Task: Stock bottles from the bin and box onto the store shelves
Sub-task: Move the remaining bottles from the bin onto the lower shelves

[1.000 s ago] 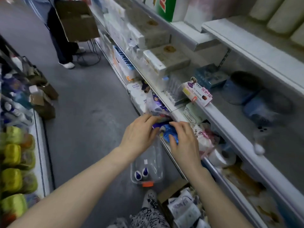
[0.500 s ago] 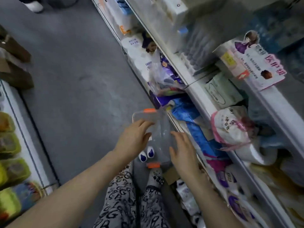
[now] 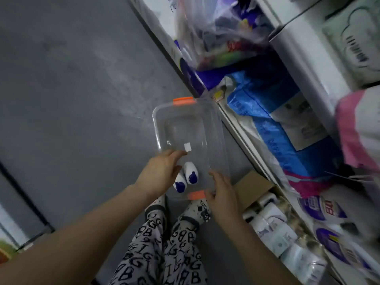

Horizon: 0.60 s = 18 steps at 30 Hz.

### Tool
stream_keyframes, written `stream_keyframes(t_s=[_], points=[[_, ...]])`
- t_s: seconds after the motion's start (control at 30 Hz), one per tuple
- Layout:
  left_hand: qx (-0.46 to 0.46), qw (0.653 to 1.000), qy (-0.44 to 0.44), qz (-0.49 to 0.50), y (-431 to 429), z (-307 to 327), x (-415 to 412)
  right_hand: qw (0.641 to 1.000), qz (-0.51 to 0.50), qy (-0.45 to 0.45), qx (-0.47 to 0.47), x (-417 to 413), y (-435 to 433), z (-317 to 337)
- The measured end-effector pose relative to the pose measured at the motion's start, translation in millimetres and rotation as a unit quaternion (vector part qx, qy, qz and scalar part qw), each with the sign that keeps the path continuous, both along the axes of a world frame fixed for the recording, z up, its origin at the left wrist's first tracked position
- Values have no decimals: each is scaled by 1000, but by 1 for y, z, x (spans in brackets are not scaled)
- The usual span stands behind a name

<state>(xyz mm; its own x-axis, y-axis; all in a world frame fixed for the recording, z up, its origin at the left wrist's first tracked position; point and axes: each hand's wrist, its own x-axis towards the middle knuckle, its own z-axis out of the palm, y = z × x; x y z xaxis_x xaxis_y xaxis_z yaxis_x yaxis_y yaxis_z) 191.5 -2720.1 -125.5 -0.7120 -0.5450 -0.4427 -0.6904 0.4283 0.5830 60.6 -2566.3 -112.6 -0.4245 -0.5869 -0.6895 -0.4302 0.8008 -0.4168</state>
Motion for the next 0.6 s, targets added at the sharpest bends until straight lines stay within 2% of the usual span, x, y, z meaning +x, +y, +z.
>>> stream_keyframes(t_s=[0.13,0.3,0.43,0.6], points=[[33,998,-42,-26,13,-68,2,998,-17,-47,28,7,3,-56],[60,993,-88,-46,26,-141,1,990,-88,-82,79,20,3,-122],[76,989,-106,-70,32,-185,-4,984,-124,-90,91,27,6,-169],[118,981,-114,-101,38,-222,-8,978,-131,-150,64,29,3,-198]])
